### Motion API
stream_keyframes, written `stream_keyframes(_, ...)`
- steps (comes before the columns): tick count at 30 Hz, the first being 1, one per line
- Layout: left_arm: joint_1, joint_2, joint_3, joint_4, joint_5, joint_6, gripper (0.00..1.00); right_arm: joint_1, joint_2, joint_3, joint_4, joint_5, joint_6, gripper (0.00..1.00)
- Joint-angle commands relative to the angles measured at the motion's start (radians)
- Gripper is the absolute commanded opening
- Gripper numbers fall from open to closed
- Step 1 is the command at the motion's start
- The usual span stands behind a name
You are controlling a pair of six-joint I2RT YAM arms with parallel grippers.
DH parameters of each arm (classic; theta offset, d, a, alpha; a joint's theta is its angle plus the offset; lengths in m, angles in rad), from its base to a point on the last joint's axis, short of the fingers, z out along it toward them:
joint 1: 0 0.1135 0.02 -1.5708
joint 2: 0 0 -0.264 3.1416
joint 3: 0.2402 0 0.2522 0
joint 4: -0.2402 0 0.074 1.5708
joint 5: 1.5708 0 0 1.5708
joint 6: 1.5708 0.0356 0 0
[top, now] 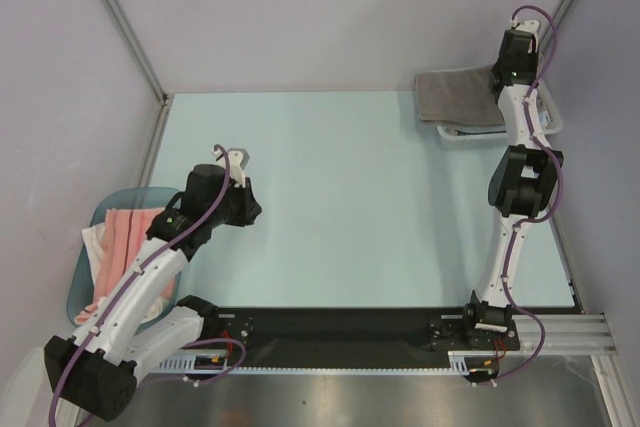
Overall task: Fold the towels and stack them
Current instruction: Neatly place the folded towel into the bin
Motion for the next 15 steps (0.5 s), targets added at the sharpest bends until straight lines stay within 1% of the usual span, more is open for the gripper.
stream_keyframes(1, -0.005, 0.003, 0.000, 0.014, 0.000, 0.022, 0.20, -0.013, -0.051, 0.022, 0.057, 0.002, 0.016, 0.00)
stream_keyframes(15, -0.005, 0.023, 0.001, 0.011, -0.008, 0.022, 0.20, -0.059, -0.044, 0.041, 0.040, -0.024, 0.064, 0.00)
